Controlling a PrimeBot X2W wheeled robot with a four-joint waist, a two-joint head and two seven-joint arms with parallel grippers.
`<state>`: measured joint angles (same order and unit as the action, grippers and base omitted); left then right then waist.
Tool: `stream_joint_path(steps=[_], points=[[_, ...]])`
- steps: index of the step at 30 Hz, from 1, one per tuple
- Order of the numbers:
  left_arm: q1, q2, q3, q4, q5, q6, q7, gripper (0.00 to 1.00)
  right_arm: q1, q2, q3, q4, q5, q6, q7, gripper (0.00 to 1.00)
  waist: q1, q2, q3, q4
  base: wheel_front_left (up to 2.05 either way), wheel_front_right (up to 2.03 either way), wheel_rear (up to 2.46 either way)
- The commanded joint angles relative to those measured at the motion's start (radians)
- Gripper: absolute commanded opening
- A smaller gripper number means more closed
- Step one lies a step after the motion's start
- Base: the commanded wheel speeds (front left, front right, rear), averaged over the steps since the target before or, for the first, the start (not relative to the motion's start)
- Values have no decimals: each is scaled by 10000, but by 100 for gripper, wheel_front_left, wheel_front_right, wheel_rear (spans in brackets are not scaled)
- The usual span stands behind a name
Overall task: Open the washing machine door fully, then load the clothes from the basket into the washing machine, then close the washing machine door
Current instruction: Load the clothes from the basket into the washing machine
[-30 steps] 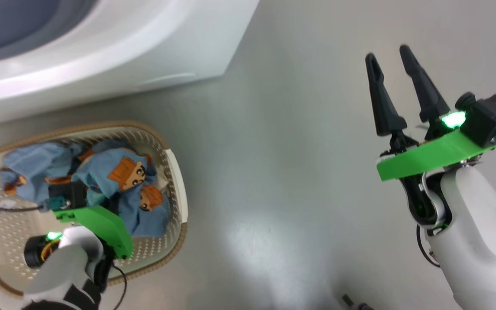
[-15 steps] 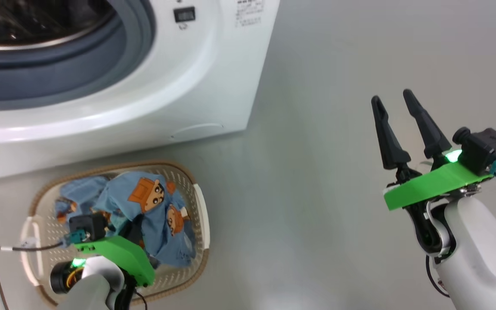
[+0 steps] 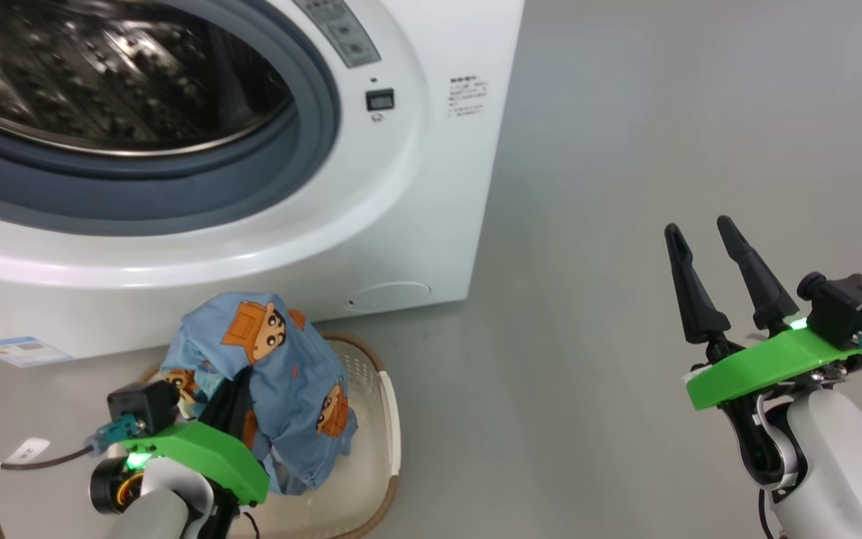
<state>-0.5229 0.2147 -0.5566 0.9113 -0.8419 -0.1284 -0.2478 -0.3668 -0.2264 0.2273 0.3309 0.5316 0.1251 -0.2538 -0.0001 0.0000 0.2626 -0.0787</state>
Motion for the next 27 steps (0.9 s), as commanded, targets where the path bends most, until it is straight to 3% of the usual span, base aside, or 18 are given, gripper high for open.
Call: stream_joint_path(steps=[1,13,27], points=[[197,339,507,-442,228,14,-137,0,191,-107,104,-188,69,56,-80,100,1,0,-494,371,0,0,0],[1294,255,1725,-2765,1485,420,-138,0,767,-224,-50,-96,117,56,-80,100,1,0,-1374,828,0,0,0],[2383,315,2809,-5198,2000,1083,-139,0,1113,-361,72,-24,177,56,-80,100,1,0,-1981,880,0,0,0]])
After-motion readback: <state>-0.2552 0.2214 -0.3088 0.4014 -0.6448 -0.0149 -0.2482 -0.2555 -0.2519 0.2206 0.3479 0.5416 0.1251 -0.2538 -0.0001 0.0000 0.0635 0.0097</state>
